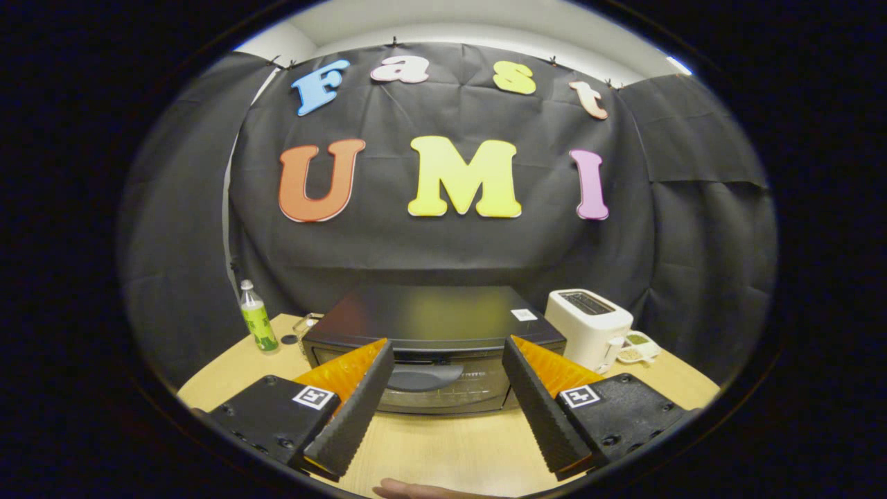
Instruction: Open the toaster oven, put the food inside, and close the toaster oven door.
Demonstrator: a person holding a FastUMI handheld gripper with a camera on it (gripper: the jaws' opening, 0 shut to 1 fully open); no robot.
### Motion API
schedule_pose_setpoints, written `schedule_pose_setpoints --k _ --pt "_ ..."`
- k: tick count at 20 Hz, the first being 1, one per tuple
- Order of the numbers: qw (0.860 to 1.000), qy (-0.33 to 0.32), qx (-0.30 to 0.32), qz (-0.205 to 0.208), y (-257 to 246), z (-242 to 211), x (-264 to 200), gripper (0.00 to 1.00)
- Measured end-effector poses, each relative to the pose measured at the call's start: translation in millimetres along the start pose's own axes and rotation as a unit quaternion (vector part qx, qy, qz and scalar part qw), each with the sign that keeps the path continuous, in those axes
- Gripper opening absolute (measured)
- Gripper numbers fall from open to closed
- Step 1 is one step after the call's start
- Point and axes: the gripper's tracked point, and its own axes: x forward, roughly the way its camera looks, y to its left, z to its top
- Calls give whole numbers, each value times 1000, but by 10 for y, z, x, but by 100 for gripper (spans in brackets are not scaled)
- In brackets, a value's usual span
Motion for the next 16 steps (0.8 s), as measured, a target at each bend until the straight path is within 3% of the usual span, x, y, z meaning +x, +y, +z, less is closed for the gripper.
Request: schedule_pose_setpoints --k 11,16 --pt "1000 22 3 9 106 -340 482 100" --pt "998 28 -55 25 397 -272 595 100"
